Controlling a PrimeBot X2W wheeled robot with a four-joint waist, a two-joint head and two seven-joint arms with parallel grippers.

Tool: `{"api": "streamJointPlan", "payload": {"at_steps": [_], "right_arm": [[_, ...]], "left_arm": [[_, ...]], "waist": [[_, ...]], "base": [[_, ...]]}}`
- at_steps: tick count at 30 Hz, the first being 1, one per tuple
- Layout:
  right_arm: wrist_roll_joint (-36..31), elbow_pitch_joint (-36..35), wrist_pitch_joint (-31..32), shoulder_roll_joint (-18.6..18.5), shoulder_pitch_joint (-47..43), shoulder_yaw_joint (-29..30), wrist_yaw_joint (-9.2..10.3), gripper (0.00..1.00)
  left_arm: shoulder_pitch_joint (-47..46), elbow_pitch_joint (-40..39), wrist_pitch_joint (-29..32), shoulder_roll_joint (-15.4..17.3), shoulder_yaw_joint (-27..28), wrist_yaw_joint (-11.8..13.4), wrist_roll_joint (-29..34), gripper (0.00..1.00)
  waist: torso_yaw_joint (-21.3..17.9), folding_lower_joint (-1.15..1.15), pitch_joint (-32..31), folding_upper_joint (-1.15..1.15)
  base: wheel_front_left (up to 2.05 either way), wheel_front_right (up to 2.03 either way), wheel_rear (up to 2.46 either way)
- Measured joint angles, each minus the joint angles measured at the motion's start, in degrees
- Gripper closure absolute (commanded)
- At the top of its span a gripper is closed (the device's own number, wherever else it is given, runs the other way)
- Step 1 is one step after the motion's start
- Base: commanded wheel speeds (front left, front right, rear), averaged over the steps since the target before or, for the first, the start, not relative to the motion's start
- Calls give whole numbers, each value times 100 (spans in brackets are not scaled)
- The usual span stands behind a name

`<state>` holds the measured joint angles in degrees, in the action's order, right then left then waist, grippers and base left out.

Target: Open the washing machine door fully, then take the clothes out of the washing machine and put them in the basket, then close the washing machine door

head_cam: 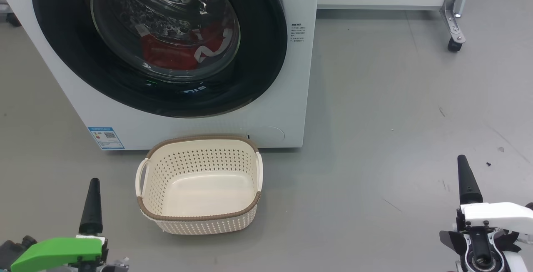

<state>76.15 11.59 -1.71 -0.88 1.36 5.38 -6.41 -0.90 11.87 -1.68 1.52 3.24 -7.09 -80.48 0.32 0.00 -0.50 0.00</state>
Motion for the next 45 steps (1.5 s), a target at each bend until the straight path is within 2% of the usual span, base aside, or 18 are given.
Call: {"api": "streamJointPlan", "payload": {"at_steps": [11, 13, 28, 45], "right_arm": [[-1036, -158, -166, -24, 52, -256, 13, 0], [-1215, -183, -193, -32, 52, -308, 94, 0], [-2437, -209, -441, -68, 53, -654, 305, 0], [-3949, -68, -722, -189, 58, -1121, 660, 0]], "left_arm": [[1, -214, -155, 123, -53, 0, 886, 0], [2, -263, -203, 136, -101, 0, 1114, 0], [10, -315, -452, 220, -389, 34, 2599, 0], [35, -293, -733, 359, -828, 377, 4462, 0]], "waist": [[17, 0, 14, 0], [16, 0, 24, 0], [6, 0, 65, 0], [-10, 0, 95, 0]], "base": [[0, 0, 0], [0, 0, 0], [0, 0, 0], [0, 0, 0]]}}
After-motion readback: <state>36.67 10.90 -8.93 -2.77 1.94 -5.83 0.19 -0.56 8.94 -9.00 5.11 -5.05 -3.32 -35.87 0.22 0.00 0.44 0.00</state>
